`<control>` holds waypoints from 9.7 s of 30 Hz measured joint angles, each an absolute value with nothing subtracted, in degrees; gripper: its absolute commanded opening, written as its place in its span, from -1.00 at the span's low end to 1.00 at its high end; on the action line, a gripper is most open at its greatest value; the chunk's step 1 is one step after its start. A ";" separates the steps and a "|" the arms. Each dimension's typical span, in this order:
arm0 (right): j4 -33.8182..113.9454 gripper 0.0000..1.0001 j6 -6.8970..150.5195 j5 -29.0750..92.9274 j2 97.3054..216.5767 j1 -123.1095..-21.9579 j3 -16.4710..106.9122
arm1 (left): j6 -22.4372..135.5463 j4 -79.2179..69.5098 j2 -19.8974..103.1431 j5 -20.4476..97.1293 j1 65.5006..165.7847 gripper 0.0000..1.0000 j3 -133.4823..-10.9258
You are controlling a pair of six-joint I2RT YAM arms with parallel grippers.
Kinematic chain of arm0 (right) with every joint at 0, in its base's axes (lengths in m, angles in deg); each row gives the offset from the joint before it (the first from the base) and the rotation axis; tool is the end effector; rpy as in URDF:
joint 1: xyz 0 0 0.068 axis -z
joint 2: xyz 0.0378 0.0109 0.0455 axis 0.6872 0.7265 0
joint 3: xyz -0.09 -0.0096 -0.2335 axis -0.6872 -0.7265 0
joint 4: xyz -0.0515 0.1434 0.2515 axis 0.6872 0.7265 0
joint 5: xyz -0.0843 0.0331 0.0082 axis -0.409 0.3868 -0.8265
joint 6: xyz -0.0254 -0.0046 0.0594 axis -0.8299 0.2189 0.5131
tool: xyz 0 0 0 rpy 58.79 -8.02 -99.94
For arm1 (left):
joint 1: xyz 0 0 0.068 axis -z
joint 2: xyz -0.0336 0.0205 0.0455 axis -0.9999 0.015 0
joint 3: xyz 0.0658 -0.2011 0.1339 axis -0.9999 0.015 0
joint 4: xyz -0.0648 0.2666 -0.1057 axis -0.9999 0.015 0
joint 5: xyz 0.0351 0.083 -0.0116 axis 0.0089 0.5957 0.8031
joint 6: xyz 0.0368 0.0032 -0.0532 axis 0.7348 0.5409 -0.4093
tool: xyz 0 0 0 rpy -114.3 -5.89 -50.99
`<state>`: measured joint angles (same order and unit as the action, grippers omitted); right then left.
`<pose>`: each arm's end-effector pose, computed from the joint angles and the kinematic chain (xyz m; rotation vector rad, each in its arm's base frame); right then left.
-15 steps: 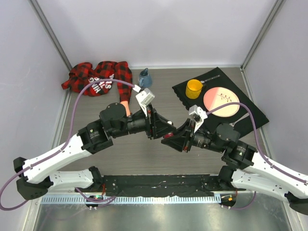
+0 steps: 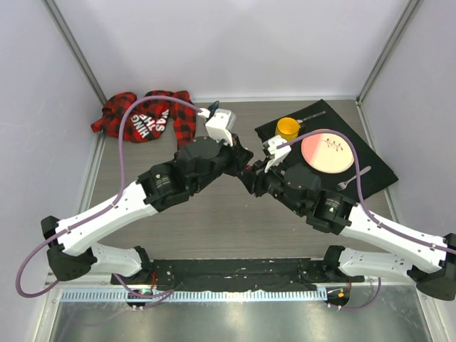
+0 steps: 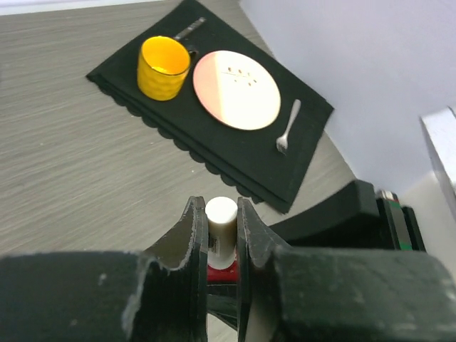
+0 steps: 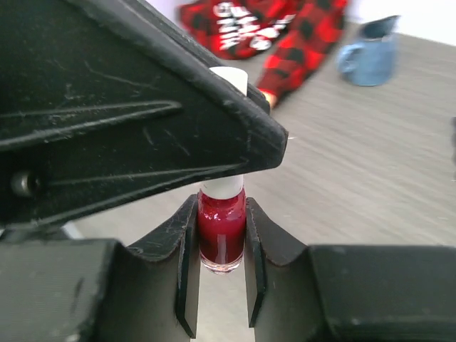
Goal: Paint the nails
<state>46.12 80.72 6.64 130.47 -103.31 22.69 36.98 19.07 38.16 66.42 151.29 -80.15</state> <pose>0.1549 0.2367 0.3451 -0.4383 1.7039 0.7128 0.1701 -0.2852 0.4128 0.2507 1.8602 -0.8402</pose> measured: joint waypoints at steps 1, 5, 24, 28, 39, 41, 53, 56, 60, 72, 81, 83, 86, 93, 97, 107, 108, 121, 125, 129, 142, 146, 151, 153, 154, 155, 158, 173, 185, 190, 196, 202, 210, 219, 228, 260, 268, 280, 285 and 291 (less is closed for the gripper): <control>45.99 -0.99 79.74 5.11 131.06 -103.33 22.71 | 36.74 19.40 39.01 67.68 151.29 -0.75 -80.70; 45.84 -0.99 77.01 5.30 131.26 -102.69 22.49 | 36.85 19.38 39.69 68.67 151.27 0.23 -80.85; 33.01 -0.99 87.00 45.83 120.68 -92.77 11.98 | 27.40 4.67 21.98 31.86 140.80 0.45 -60.59; 28.05 -0.98 91.54 50.72 119.56 -92.77 10.03 | 25.68 1.81 22.75 24.73 140.80 0.20 -60.59; 25.16 -0.98 94.93 53.78 119.43 -92.77 9.14 | 24.87 -1.97 24.28 18.29 140.76 -0.63 -61.33; 25.40 -0.98 95.15 53.52 120.04 -92.77 9.38 | 25.76 -1.41 24.94 18.35 140.71 -0.98 -61.81; 45.31 -0.99 84.31 10.81 127.15 -103.87 22.43 | 35.67 10.55 31.43 55.71 149.22 -1.00 -71.98; 46.52 -0.99 81.14 6.02 129.03 -103.98 22.60 | 35.53 11.27 33.96 59.16 149.39 -0.72 -72.85; 44.77 -0.99 77.97 8.93 127.91 -101.93 19.91 | 35.84 12.82 35.47 60.19 149.50 0.35 -73.81; 38.52 -0.99 79.78 41.76 119.52 -89.82 14.34 | 33.50 10.27 26.44 43.12 146.68 0.63 -69.55; 33.21 -0.99 85.86 54.85 118.95 -88.38 13.84 | 30.99 6.48 25.90 33.08 144.15 0.31 -67.61; 32.18 -0.99 86.58 55.77 119.15 -88.18 13.73 | 30.84 6.27 26.27 31.95 143.88 0.01 -67.63; 30.76 -0.99 87.78 56.84 120.50 -87.83 13.62 | 30.81 6.00 27.54 30.57 143.75 -0.58 -68.06; 34.89 -0.98 86.32 45.50 123.65 -87.96 16.11 | 36.98 13.00 33.50 37.59 143.77 -1.00 -75.87; 38.52 -0.99 81.20 24.65 127.04 -94.30 19.67 | 36.82 14.31 35.65 49.39 144.63 -1.00 -77.88; 38.74 -0.99 73.68 14.72 132.44 -93.12 21.75 | 35.95 15.55 41.94 61.45 144.98 0.54 -81.66; 38.47 -0.99 73.66 15.97 132.07 -91.72 21.70 | 35.43 15.47 41.46 60.95 144.65 0.60 -81.46; 36.29 -0.98 79.52 47.60 126.25 -82.56 16.46 | 31.34 5.74 26.82 36.58 136.65 0.64 -68.98; 34.93 -0.98 83.30 58.00 126.23 -80.97 16.17 | 29.50 3.51 26.14 30.72 135.77 0.63 -66.97; 32.75 -0.99 86.25 63.97 125.79 -80.31 15.48 | 27.84 2.51 26.20 28.32 135.16 0.61 -65.42; 29.73 -0.99 89.18 67.59 127.67 -79.18 15.30 | 25.48 -0.82 32.43 21.43 134.77 -0.62 -66.84; 30.76 -0.99 88.92 62.11 129.36 -79.20 15.34 | 28.93 1.35 34.71 23.03 134.64 -1.00 -68.90; 35.89 -0.99 83.21 35.53 130.08 -86.54 17.55 | 29.94 5.37 37.31 36.25 135.40 -1.00 -72.11; 36.70 -0.99 81.23 28.08 131.15 -88.60 18.71 | 29.76 7.07 39.01 41.56 136.69 -1.00 -74.42; 36.94 -0.99 80.33 25.54 131.89 -88.99 19.43 | 29.79 7.53 40.10 43.86 137.15 -1.00 -75.67; 37.03 -0.99 79.61 23.66 132.72 -89.08 20.07 | 29.72 7.84 41.11 45.69 137.39 -0.93 -76.70; 36.70 -0.99 78.03 21.39 134.69 -89.06 20.85 | 29.59 9.15 43.01 48.91 137.46 -0.13 -78.42; 29.95 -0.98 84.94 45.50 128.66 -80.73 15.10 | 23.19 -3.57 30.62 30.83 133.24 0.46 -64.39; 15.39 -0.99 99.30 64.10 126.97 -80.40 10.91 | 15.56 -16.25 30.01 18.29 132.61 -0.30 -60.00; 13.84 -0.98 101.31 65.08 126.97 -80.40 10.82 | 15.03 -18.06 30.05 15.66 132.61 -0.59 -60.09; 15.70 -0.99 100.00 62.85 127.67 -80.40 12.07 | 17.70 -15.79 32.00 14.94 132.12 -1.00 -62.95; 29.99 -0.99 87.91 39.79 128.13 -86.63 18.40 | 25.26 -1.03 33.50 34.29 135.93 -1.00 -71.06; 36.53 -0.98 75.94 12.03 131.82 -93.54 19.96 | 21.87 4.43 40.30 54.00 139.67 -1.00 -74.32; 36.68 -0.99 73.53 13.98 130.78 -92.73 18.54 | 19.12 4.67 40.74 53.91 140.02 0.22 -74.01; 34.82 -0.99 75.89 26.55 123.34 -91.37 13.33 | 21.28 1.68 30.44 44.93 140.30 0.62 -67.02; 28.70 -0.99 84.24 31.75 123.41 -89.75 15.78 | 33.79 7.60 37.81 43.25 144.52 -1.00 -80.63; 32.81 -0.99 74.82 8.95 125.64 -96.14 16.74 | 34.05 14.59 44.13 65.17 150.27 0.14 -86.23; 33.56 -0.98 75.96 23.57 119.72 -91.74 15.28 | 34.25 7.90 35.38 51.20 150.73 0.68 -78.25; 33.47 -0.98 79.43 34.48 117.18 -89.49 15.28 | 33.28 3.07 29.02 42.22 148.80 0.53 -72.06; 31.48 -0.99 84.55 45.89 116.35 -87.77 15.21 | 30.14 -2.50 27.65 34.88 146.35 0.33 -69.38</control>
<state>31.48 84.55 45.89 116.35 -87.77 15.21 30.14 -2.50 27.65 34.88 146.35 -69.38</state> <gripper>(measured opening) 0.294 0.711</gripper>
